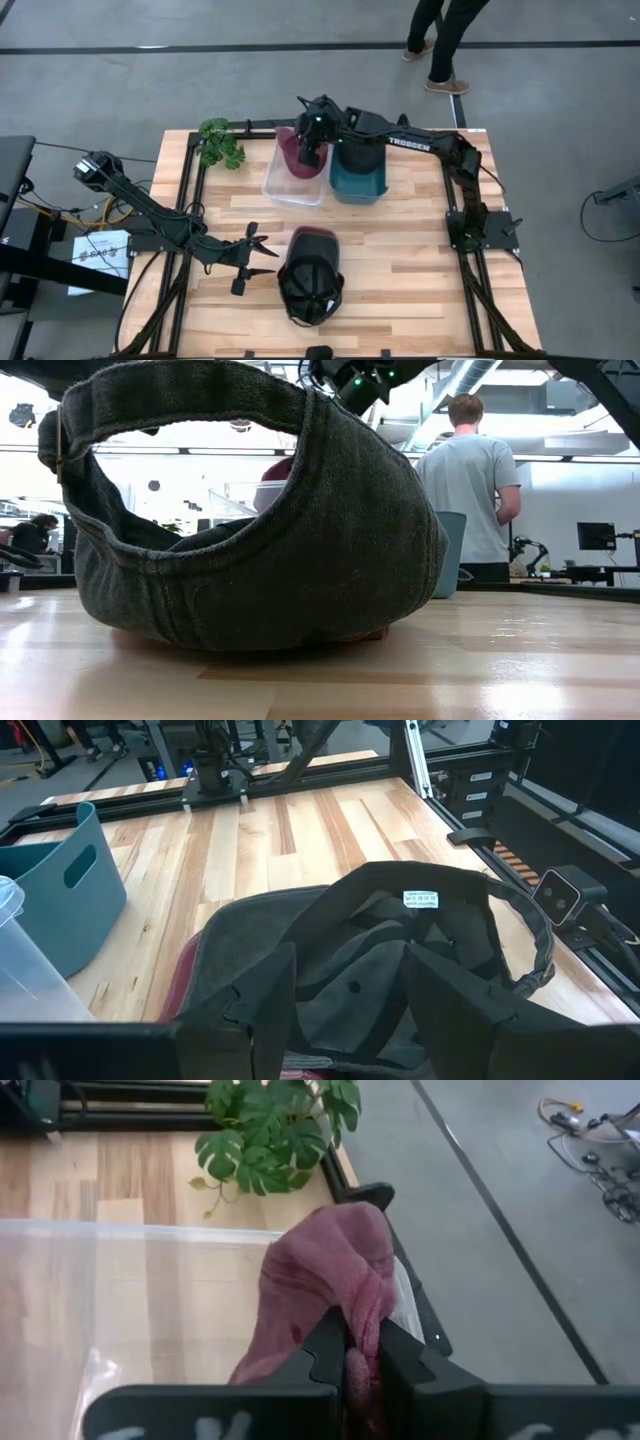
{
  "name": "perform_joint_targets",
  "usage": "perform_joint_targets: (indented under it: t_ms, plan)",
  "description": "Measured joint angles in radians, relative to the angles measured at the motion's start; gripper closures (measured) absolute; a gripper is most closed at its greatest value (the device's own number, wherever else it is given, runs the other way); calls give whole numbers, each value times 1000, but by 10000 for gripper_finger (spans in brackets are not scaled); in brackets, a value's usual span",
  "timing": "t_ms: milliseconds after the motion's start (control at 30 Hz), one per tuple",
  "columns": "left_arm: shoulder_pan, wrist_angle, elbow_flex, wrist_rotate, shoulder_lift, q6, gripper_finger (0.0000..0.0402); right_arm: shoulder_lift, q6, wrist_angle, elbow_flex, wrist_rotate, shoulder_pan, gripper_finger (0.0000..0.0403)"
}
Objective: Pick & Place hat
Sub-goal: Put the top red cap into the transparent bin
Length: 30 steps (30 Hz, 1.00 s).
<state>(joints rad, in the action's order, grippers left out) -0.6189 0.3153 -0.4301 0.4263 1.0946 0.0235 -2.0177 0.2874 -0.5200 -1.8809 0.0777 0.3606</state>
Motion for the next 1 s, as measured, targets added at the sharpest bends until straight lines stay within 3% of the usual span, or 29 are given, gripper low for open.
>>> perform_joint_targets:
  t_ms: [367, 833, 1000]
  plan:
    - [0, 0, 0, 0, 0, 4, 218, 1, 5, -54, 1, -1, -7, 382]
    - [0, 0, 0, 0, 0, 11, 218, 4, 0, -57, 1, 1, -13, 202]
    - [0, 0, 0, 0, 0, 11, 218, 6, 3, -73, -21, 1, -13, 163]
